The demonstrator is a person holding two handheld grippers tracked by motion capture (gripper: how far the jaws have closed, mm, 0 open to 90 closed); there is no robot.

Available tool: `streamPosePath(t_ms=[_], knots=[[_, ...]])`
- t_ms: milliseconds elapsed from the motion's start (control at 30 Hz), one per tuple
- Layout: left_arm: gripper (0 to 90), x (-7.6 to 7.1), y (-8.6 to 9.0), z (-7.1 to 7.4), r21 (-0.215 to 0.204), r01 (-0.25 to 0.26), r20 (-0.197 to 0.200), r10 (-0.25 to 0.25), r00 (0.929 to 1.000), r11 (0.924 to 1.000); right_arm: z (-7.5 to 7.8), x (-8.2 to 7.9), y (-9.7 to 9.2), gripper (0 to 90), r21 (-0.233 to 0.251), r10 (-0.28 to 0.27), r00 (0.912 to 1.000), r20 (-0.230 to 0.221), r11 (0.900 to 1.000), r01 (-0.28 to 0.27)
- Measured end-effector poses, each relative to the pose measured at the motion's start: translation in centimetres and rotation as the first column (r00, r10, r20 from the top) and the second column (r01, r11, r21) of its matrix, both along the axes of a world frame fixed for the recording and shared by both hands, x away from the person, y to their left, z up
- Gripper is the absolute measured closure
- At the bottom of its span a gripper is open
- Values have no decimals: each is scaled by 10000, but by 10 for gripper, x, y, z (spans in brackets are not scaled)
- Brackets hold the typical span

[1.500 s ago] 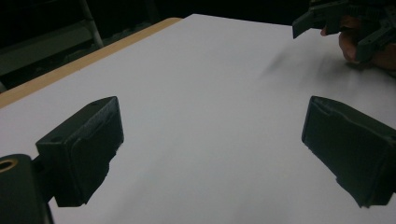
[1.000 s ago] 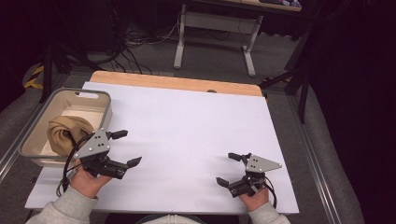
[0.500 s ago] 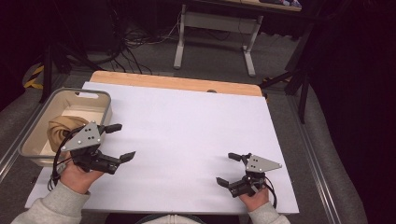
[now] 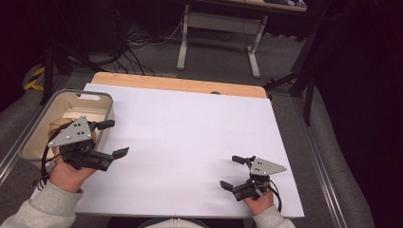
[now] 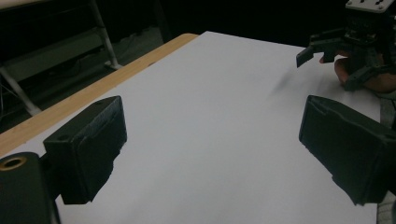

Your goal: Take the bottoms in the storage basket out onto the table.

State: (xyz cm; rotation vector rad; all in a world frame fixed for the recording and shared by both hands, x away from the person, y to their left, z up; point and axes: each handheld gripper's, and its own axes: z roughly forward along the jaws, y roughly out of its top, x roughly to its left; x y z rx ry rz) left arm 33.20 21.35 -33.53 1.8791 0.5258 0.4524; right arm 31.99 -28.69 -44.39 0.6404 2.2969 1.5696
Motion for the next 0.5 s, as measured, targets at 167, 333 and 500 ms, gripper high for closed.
streamPosePath(t_ms=[167,333,500], knots=[[86,3,8,4,190,-170,-74,171,9998,9997,0,0,0,2,12,7,10000,-24,10000,-7],[86,6,17,6,20,-316,-149,317,9994,9995,0,0,0,2,35,39,10000,-45,10000,-39],[86,9,24,8,28,-543,-158,543,9984,9985,-1,0,0,2,48,62,10000,-54,10000,-62]])
